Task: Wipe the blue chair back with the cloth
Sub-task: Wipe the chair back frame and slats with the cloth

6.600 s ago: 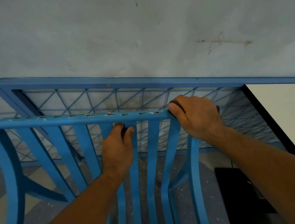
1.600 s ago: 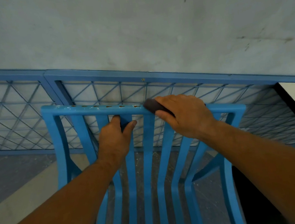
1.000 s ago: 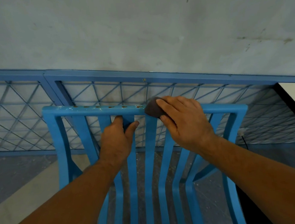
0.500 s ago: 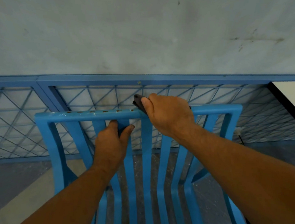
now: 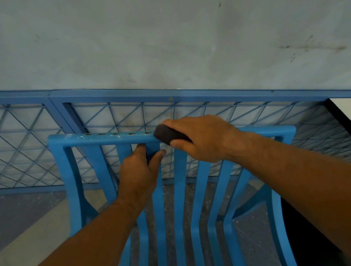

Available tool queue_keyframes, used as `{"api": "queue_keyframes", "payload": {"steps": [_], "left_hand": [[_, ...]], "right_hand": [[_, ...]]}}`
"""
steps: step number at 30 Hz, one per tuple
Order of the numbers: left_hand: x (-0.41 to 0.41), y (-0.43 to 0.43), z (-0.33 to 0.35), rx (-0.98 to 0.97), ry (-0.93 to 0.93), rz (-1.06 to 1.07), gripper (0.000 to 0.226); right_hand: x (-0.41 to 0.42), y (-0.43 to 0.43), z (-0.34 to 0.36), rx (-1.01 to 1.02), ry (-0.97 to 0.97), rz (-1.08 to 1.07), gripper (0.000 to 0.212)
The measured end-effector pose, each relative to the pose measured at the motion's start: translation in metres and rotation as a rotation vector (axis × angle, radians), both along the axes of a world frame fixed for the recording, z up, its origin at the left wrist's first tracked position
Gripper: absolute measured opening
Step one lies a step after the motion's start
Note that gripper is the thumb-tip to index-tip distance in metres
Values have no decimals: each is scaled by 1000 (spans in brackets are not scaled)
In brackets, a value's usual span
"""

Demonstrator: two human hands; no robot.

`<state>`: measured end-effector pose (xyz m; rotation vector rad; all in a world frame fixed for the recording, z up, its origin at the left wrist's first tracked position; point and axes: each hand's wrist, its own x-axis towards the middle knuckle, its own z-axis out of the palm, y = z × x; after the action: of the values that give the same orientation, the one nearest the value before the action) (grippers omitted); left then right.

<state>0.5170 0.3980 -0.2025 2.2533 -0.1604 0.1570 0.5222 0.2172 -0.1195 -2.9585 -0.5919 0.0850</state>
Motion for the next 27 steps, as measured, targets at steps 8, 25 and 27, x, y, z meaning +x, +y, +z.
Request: {"api": "queue_keyframes", "payload": {"steps": [8,25,27], "left_hand": [[0,1,2,16,10,-8,29],[2,3,-3,-20,-1,-22,27],[2,3,-4,-17,-1,-27,28]], "right_hand": [[1,28,-14,-17,-249,-328,43],[9,27,0,-39,38,15,52],[17,36,0,1,42,-51,46]]}}
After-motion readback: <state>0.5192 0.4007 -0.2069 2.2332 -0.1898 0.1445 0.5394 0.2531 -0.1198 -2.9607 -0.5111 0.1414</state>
